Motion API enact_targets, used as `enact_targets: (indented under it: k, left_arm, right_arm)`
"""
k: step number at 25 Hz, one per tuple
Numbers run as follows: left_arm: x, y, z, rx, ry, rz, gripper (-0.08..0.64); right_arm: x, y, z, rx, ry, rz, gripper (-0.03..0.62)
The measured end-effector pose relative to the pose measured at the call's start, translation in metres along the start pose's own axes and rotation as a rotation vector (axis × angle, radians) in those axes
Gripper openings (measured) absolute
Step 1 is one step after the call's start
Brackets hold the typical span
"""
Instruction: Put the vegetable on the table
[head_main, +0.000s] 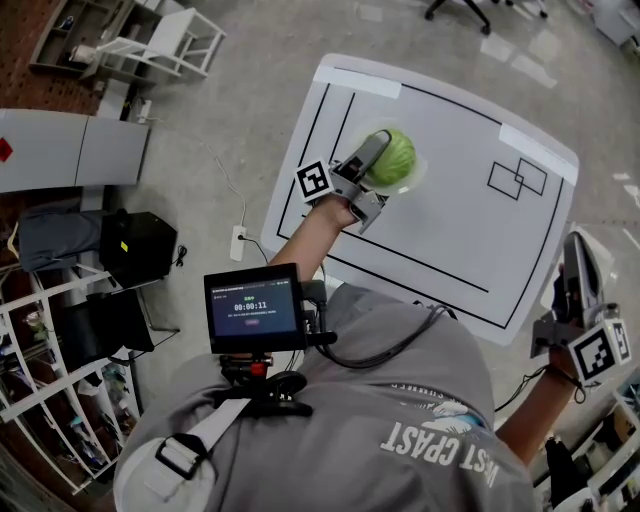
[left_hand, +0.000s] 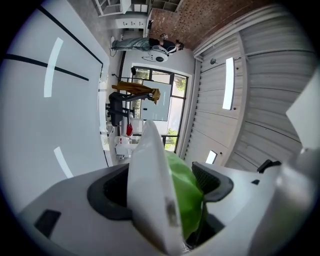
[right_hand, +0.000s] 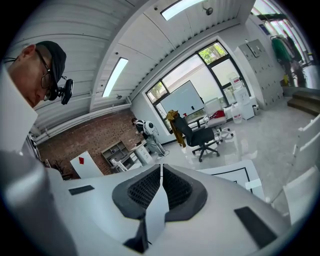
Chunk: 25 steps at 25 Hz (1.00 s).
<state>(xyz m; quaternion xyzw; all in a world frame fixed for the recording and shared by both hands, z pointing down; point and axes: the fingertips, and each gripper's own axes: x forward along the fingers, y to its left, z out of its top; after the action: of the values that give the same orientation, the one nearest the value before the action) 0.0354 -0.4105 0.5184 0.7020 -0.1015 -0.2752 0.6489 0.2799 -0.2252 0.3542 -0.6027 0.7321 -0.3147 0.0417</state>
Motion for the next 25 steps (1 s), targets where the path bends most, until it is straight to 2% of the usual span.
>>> enact_targets:
  k: [11,25]
  left_arm:
    - [-0.018,0.034,0.001,-0.015,0.006,0.083,0.377]
    - [-0.041,0.069,-0.003,-0.019,0.056,0.18,0.377]
  right_arm:
    - [0.008,0.003,-0.016,0.013,0.049,-0.005,0.008]
    - [0.016,0.003,-0.035,0.04,0.098,-0.025,0.008]
